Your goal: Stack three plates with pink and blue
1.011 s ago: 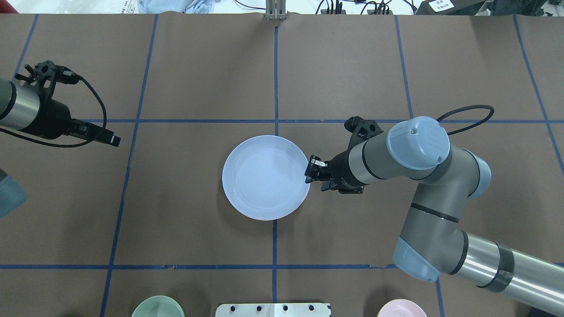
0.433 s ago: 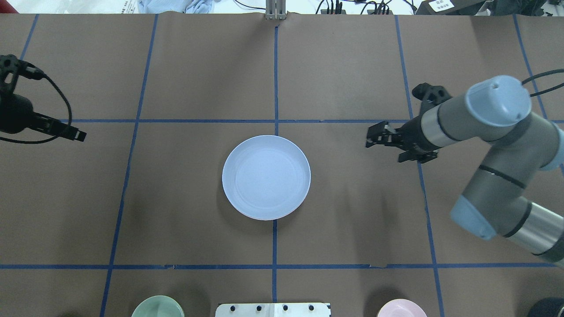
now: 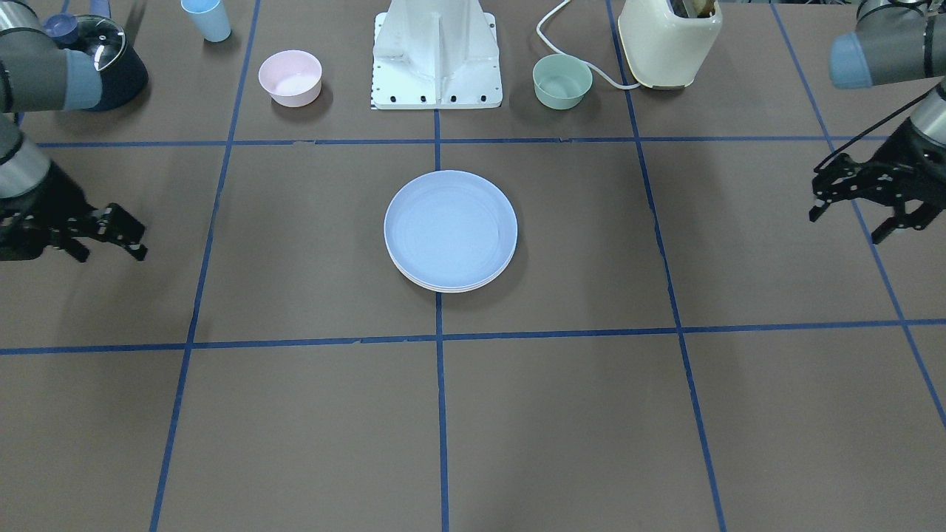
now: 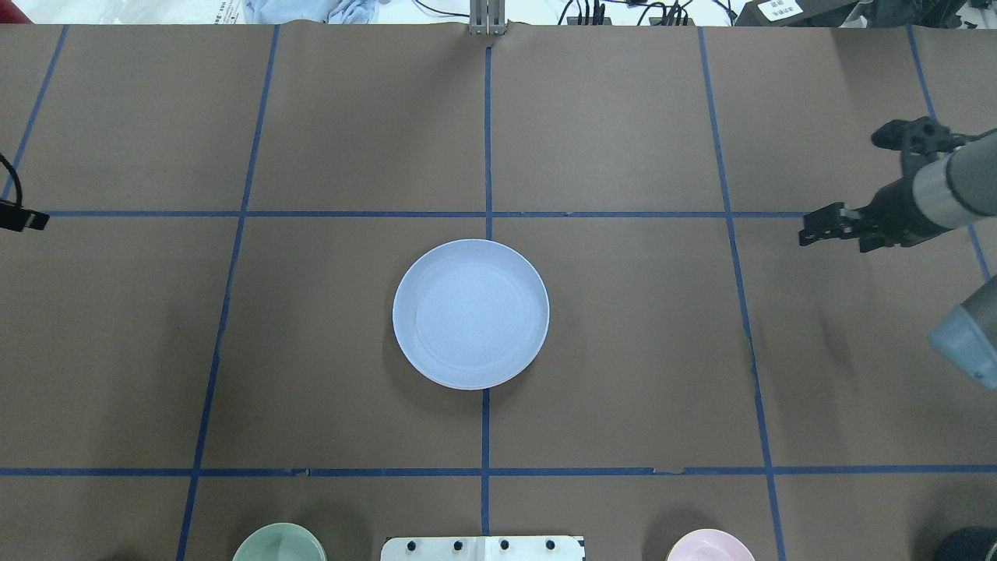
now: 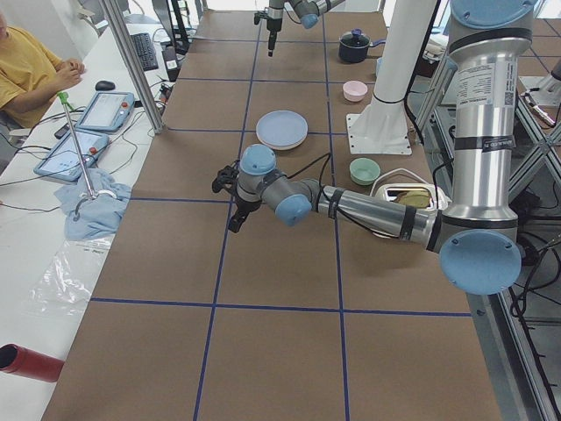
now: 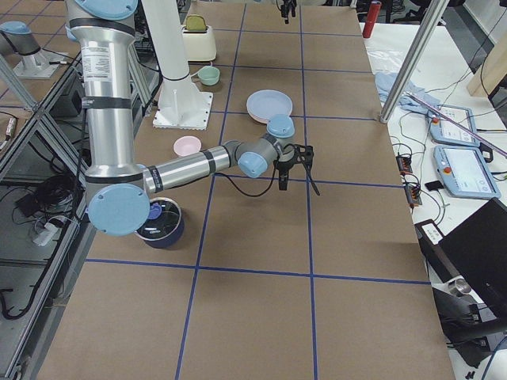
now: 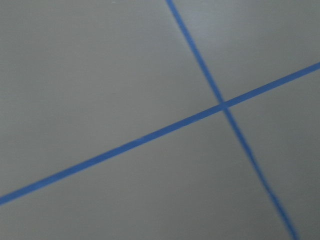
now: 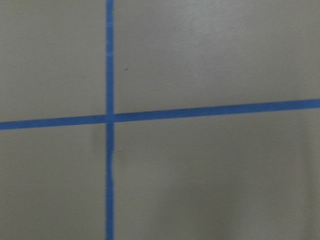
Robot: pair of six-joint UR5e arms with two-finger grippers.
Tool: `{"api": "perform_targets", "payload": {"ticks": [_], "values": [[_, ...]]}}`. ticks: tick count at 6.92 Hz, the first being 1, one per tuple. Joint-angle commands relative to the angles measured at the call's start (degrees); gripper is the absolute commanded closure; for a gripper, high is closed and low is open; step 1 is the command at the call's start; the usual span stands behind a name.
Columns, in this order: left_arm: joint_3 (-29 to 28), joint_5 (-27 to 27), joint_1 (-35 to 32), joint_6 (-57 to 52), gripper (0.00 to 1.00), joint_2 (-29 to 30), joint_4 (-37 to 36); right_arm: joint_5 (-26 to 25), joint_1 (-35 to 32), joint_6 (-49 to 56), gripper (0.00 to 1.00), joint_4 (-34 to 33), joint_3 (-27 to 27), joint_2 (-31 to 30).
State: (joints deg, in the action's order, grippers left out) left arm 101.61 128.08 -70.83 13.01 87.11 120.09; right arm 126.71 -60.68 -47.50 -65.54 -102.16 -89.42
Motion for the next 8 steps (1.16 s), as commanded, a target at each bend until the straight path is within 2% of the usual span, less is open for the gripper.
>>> {"api": "perform_targets", "payload": {"ticks": [1, 2, 3, 8], "values": [[-6.48, 4.07, -11.03, -14.61, 0.00, 0.68, -3.95, 8.27, -14.85, 24.27, 0.00, -12.52, 1.44, -1.19], [-9.64, 7.15, -12.64, -16.94, 0.00, 1.21, -3.81, 8.46, -18.13, 33.69, 0.00, -19.38, 1.44, -0.76], [-9.50, 7.01, -12.75, -15.92, 0.00, 2.09, -4.16, 8.46, -19.81, 38.49, 0.00, -23.36, 1.44, -0.67], [-8.98, 6.48, -13.01, -16.08, 0.00, 1.13, -3.45, 8.46, -19.92, 38.71, 0.00, -23.49, 2.75, -1.99]]}}
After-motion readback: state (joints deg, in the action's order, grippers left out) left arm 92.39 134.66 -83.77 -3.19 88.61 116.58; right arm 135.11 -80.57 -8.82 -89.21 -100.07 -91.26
